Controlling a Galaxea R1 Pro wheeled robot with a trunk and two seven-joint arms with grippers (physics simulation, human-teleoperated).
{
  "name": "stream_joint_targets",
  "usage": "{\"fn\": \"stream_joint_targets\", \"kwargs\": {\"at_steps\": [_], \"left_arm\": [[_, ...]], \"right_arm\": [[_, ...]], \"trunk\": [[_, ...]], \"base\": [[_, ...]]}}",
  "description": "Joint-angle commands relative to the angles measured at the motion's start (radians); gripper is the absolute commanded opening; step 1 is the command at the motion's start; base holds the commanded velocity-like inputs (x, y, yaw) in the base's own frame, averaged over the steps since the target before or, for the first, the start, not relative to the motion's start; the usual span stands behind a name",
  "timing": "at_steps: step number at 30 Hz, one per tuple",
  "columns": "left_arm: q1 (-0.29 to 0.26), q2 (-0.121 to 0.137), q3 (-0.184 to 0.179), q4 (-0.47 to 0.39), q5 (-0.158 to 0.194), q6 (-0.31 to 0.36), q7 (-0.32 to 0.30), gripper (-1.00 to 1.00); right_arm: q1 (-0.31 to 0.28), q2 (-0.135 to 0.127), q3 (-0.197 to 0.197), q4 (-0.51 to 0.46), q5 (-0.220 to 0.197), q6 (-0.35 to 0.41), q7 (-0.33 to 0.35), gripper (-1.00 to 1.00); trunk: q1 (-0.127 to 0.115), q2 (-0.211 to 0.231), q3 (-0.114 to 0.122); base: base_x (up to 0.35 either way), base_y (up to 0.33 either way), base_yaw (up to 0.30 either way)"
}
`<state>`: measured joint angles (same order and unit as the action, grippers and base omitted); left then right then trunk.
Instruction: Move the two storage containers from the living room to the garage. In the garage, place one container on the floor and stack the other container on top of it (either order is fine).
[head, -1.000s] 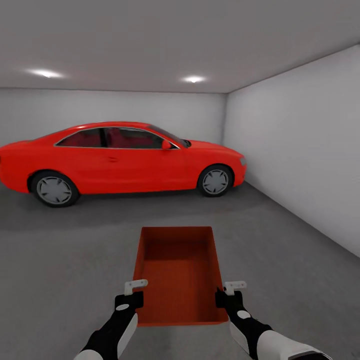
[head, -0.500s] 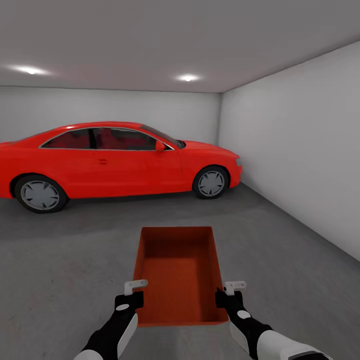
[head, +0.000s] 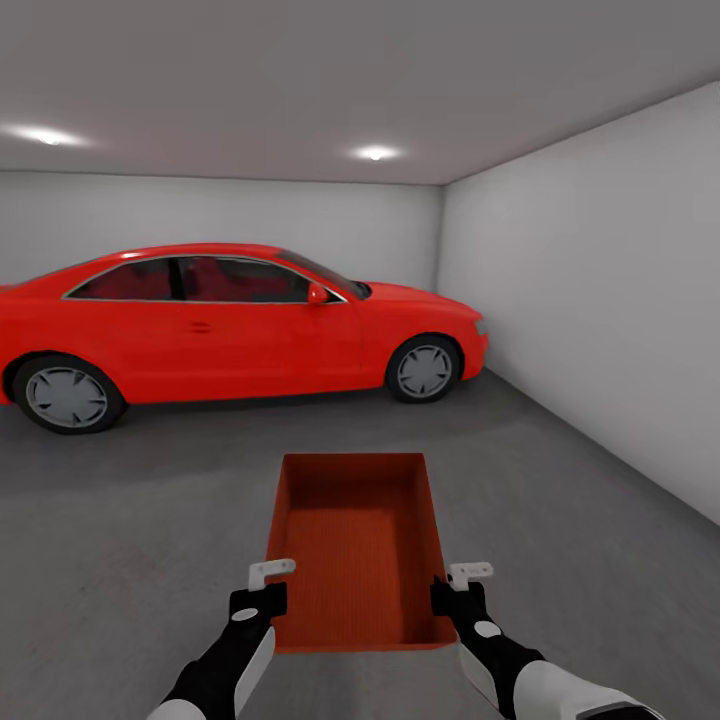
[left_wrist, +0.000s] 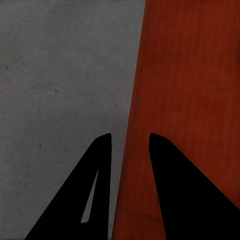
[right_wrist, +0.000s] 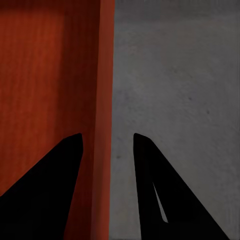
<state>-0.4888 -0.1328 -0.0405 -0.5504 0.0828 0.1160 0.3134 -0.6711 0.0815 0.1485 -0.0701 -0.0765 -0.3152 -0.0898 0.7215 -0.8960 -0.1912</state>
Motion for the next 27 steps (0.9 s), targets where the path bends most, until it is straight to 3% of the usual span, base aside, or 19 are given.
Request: {"fn": "stream_joint_targets", "kwargs": {"at_steps": [1,27], "left_arm": [[-0.001,0.002,0.002,-0.003,0.008,0.005,0.007,-1.00],[-0.001,0.001,0.003,0.003,0.009,0.004,0.006,-1.00]], "right_arm": [[-0.001,0.001,-0.017,0.000,-0.002,-0.002,-0.003,-1.00],[-0.001,0.000,-0.018,0.002,-0.007,-0.002,-0.004,-1.00]], "trunk": [[0.001,-0.001,-0.001],[0.001,-0.001,-0.001]], "base": [[0.321,0.000,-0.078],[0.321,0.000,-0.218]]}}
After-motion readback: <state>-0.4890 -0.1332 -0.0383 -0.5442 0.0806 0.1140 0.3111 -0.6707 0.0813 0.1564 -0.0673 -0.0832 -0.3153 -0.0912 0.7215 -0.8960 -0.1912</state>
